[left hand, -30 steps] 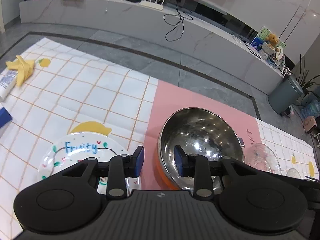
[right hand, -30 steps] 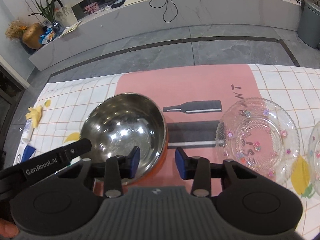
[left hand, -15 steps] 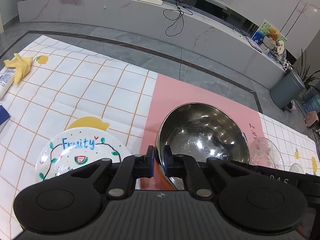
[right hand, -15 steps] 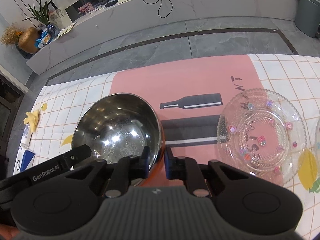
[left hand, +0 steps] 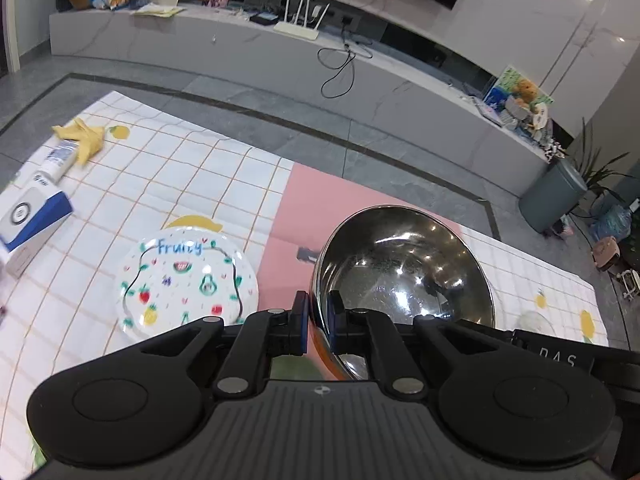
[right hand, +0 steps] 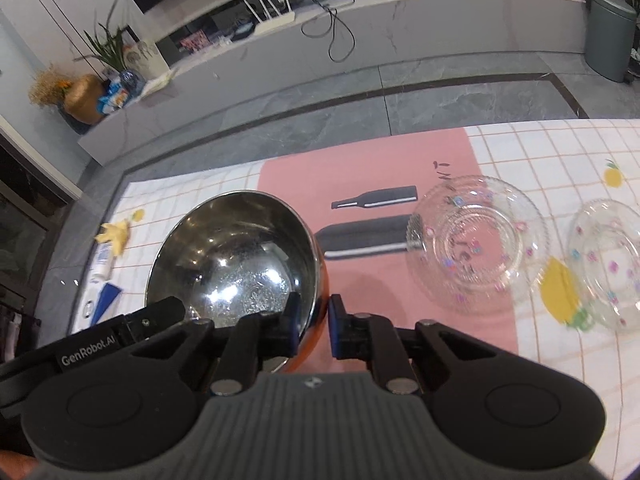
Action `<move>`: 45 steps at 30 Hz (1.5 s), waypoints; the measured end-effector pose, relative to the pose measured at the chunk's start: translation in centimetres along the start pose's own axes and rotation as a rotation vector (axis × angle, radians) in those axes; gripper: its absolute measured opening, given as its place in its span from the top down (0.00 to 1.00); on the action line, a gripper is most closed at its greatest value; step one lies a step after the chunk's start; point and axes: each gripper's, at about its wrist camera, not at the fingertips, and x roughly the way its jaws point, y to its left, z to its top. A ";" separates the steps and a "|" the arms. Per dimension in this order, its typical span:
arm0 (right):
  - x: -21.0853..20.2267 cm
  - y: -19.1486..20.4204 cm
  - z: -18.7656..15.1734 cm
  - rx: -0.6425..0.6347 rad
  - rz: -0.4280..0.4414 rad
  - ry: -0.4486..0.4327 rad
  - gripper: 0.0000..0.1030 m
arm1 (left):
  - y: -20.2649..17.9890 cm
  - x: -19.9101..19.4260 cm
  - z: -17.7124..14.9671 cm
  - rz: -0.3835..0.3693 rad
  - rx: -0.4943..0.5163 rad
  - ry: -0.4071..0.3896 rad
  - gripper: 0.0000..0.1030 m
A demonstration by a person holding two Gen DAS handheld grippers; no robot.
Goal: Organize plates and bowls
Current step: 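Lower the blue steel bowl into the orange steel bowl with both tools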
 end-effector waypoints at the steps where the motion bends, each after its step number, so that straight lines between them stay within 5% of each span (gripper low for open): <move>1: -0.9 0.0 -0.6 -0.001 0.005 -0.007 0.88 | -0.1 -1.0 -0.6 -0.006 -0.003 -0.005 0.90; 14: -10.6 -1.3 -11.6 0.015 0.100 -0.048 0.87 | -0.4 -10.7 -9.7 0.014 -0.009 -0.074 0.90; 21: -12.0 -3.1 -16.6 0.097 0.145 -0.028 0.87 | 0.7 -11.6 -13.6 0.009 -0.064 -0.053 0.90; 45: -8.7 -4.5 -19.4 0.102 0.065 -0.030 0.87 | 1.7 -7.8 -17.5 0.069 -0.154 0.050 0.90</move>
